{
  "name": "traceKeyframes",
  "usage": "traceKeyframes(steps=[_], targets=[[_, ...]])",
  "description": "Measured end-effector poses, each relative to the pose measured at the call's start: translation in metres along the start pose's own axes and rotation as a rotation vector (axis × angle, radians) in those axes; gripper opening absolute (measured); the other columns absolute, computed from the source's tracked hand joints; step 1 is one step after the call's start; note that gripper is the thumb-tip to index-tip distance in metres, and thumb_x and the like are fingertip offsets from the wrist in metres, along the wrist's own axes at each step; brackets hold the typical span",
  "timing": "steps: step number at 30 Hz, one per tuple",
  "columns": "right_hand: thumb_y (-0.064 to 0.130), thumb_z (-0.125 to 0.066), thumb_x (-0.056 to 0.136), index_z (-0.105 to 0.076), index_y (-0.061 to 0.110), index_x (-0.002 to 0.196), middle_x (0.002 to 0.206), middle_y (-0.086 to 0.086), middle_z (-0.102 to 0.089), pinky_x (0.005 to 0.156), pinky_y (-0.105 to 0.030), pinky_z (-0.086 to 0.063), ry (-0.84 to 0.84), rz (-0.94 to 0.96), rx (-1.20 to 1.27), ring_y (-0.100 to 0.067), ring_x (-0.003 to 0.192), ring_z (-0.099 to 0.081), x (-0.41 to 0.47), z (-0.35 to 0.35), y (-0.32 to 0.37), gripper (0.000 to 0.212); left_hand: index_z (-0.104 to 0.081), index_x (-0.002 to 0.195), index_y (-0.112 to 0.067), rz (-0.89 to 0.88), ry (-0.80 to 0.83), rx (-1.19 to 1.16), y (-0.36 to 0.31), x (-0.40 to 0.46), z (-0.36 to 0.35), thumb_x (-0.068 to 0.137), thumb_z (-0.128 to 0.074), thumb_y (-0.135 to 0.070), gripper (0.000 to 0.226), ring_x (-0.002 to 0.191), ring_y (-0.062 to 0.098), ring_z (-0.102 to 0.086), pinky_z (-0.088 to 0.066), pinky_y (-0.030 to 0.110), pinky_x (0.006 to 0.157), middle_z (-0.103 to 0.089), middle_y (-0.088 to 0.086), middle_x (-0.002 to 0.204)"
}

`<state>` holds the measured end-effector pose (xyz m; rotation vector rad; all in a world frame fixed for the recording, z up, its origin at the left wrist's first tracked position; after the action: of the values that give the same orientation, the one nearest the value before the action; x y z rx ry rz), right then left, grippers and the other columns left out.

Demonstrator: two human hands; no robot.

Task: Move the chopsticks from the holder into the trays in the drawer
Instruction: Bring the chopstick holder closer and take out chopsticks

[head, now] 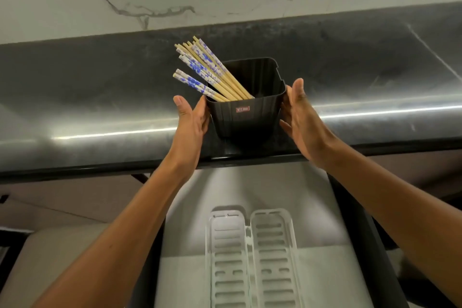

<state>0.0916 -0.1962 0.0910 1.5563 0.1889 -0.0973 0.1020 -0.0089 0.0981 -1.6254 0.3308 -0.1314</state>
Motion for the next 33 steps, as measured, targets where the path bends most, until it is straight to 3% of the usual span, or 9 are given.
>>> traceKeyframes(steps=[11,16,19,21,24,26,28,33], targets=[[0.084,-0.022,0.068,-0.017,0.034,0.151,0.158,0.007,-0.024,0.115,-0.053,-0.021,-0.039,0.081,-0.055,-0.015,0.145,-0.025,0.004,0.007,0.001,0.097,-0.026,0.151,-0.017,-0.114,0.004,0.082,-0.001,0.001,-0.001,0.089,0.016,-0.057,0.085,0.141,0.002,-0.031,-0.010,0.033,0.122,-0.037,-0.007,0.153],[0.072,-0.015,0.081,-0.023,0.029,0.151,0.157,0.000,-0.028,0.111,-0.056,-0.028,-0.070,0.153,-0.159,-0.021,0.141,-0.032,0.004,0.010,0.010,0.082,-0.034,0.148,-0.019,-0.153,-0.007,0.150,-0.005,0.000,-0.005,0.090,0.022,-0.053,0.088,0.135,-0.001,-0.039,-0.017,0.026,0.117,-0.047,-0.011,0.146],[0.065,-0.014,0.090,-0.024,0.023,0.151,0.155,-0.003,-0.032,0.110,-0.052,-0.032,-0.079,0.182,-0.210,-0.020,0.139,-0.035,-0.001,0.012,0.013,0.075,-0.041,0.145,-0.023,-0.163,-0.025,0.195,-0.002,-0.002,-0.003,0.090,0.023,-0.054,0.090,0.129,-0.005,-0.044,-0.025,0.020,0.105,-0.055,-0.017,0.138],[0.058,-0.013,0.097,-0.025,0.021,0.151,0.153,-0.002,-0.035,0.110,-0.048,-0.035,-0.083,0.211,-0.228,-0.017,0.138,-0.036,-0.005,0.013,0.014,0.067,-0.048,0.139,-0.025,-0.172,-0.035,0.228,-0.001,0.003,0.001,0.090,0.021,-0.055,0.090,0.126,-0.005,-0.047,-0.024,0.023,0.105,-0.059,-0.018,0.133],[0.050,-0.013,0.101,-0.035,0.021,0.145,0.143,0.001,-0.048,0.103,-0.039,-0.042,-0.096,0.267,-0.267,-0.012,0.129,-0.046,-0.008,0.014,0.013,0.058,-0.072,0.106,-0.038,-0.161,-0.128,0.278,0.004,0.021,0.021,0.099,0.000,-0.055,0.074,0.113,-0.007,-0.058,-0.024,0.034,0.110,-0.067,-0.022,0.118],[0.045,-0.017,0.102,-0.045,0.022,0.136,0.132,0.004,-0.055,0.097,-0.033,-0.046,-0.108,0.297,-0.267,-0.007,0.120,-0.051,-0.007,0.018,0.010,0.050,-0.075,0.090,-0.044,-0.153,-0.170,0.305,0.005,0.033,0.034,0.103,-0.015,-0.047,0.061,0.104,-0.010,-0.062,-0.031,0.035,0.101,-0.069,-0.026,0.110],[0.039,-0.023,0.103,-0.050,0.024,0.128,0.124,0.007,-0.058,0.090,-0.028,-0.050,-0.136,0.313,-0.264,-0.004,0.114,-0.054,-0.002,0.025,0.004,0.040,-0.074,0.091,-0.047,-0.178,-0.143,0.341,0.007,0.043,0.043,0.104,-0.016,-0.043,0.059,0.104,-0.008,-0.063,-0.034,0.035,0.092,-0.069,-0.025,0.110],[0.028,-0.028,0.104,-0.053,0.020,0.123,0.122,0.003,-0.058,0.082,-0.020,-0.056,-0.200,0.307,-0.268,-0.009,0.113,-0.055,0.009,0.033,-0.007,0.032,-0.073,0.096,-0.049,-0.220,-0.160,0.374,0.005,0.052,0.050,0.103,-0.018,-0.044,0.055,0.105,-0.006,-0.063,-0.034,0.037,0.090,-0.069,-0.024,0.112]])
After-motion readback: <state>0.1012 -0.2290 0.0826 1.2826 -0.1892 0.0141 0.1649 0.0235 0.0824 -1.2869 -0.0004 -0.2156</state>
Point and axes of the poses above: each hand's wrist, its own x-axis towards the middle knuckle, its own z-axis out of the back of the hand, y = z × x, the point moved 8 cm from there along x, towards the middle knuckle
